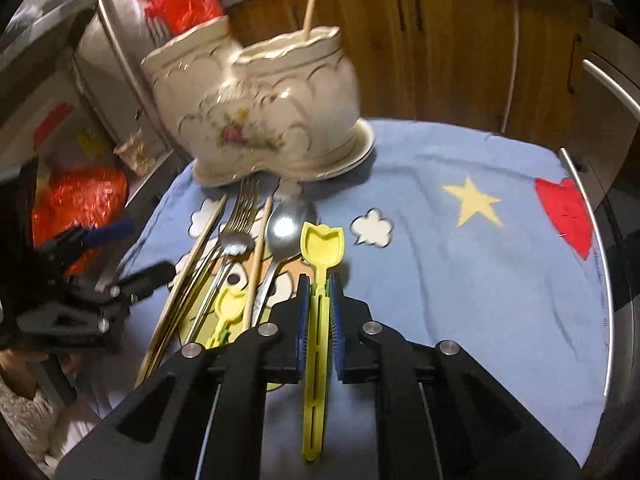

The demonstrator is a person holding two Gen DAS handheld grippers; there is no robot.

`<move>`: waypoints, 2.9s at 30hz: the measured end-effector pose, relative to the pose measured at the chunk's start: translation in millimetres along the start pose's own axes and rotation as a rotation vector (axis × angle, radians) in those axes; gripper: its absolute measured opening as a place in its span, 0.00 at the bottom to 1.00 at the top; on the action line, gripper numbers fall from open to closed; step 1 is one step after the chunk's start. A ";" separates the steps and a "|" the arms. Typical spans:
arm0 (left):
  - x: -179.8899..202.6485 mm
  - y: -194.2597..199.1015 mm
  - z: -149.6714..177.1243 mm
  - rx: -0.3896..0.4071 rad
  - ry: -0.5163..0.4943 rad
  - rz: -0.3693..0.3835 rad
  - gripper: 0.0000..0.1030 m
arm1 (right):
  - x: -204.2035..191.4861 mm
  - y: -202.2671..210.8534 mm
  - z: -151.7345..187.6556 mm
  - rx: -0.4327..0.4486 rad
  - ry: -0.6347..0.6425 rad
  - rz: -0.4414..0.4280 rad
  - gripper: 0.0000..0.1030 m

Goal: Organize utensils
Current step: 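Grasp a yellow plastic spoon with the right gripper, then grasp a wooden chopstick with the left gripper while the right gripper lifts the yellow spoon, then lower the yellow spoon and chopstick into the holder with both grippers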

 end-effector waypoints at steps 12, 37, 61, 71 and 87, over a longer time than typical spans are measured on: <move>19.4 -9.1 5.2 -0.051 -0.040 0.043 0.19 | -2.4 2.2 -0.4 0.010 0.023 -0.013 0.10; 14.8 -15.2 -1.9 -0.040 -0.019 0.046 0.06 | -5.8 12.3 -5.7 0.057 0.023 -0.068 0.10; -5.1 123.2 -126.1 0.495 0.003 0.124 0.06 | -42.0 84.6 -113.7 0.458 0.022 -0.165 0.10; -33.7 125.2 -212.2 0.693 0.061 0.053 0.06 | -30.1 83.5 -193.4 0.631 -0.055 -0.203 0.10; -41.2 84.6 -237.4 0.843 0.051 -0.155 0.06 | -32.6 26.0 -193.7 0.668 0.002 -0.175 0.10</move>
Point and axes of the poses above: each gripper's, at about its wrist camera, not at the fingertips, and y roughly against the way its jaws point, x to its right, z to its underside, the point moved 9 cm from there along -y, roughly the way its jaws point, and after that the axes turned 6 degrees about -y, right-handed, at the moved point
